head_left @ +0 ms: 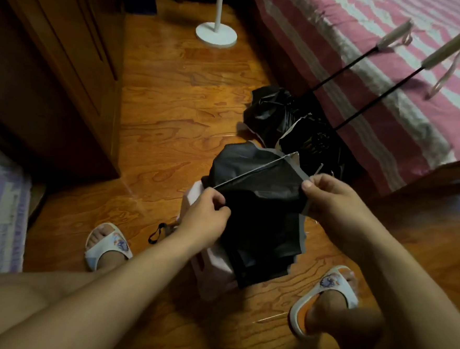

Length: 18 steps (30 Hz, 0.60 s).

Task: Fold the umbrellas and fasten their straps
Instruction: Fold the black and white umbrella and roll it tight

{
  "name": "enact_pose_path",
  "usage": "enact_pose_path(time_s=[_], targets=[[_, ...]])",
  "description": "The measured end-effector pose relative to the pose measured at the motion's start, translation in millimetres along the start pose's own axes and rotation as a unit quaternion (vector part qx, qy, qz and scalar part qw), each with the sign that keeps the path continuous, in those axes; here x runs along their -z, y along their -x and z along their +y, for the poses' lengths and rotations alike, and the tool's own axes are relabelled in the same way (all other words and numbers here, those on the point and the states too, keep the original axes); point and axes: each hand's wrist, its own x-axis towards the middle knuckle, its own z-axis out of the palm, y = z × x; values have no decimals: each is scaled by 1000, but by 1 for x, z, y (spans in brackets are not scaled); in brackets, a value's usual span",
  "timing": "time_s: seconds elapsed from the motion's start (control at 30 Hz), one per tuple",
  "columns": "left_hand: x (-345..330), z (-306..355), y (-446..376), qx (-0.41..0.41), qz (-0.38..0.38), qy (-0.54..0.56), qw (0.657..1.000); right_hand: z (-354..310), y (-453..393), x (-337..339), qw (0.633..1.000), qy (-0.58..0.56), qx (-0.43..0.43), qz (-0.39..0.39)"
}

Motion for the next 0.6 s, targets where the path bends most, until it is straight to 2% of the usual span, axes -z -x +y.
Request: enact_pose_path(time_s=[0.1,0.23,0.37,0.47,0.53,0.6], targets=[[-10,2,3,-41,-19,20,999,9,-11,2,1000,-7,25,14],[-12,10,0,-63,-8,125,990,18,-16,9,999,-26,34,16],[-12,11,-7,-54,43,120,990,10,-23,10,996,-64,47,30],[-16,10,1,-63,78,176,979,6,-31,11,995,-59,65,54],[-15,13,15,-92,134,208,965,3,-34,11,994,-48,81,59],[-12,15,28,-156,194,204,947,0,-35,9,994,-30,89,59]])
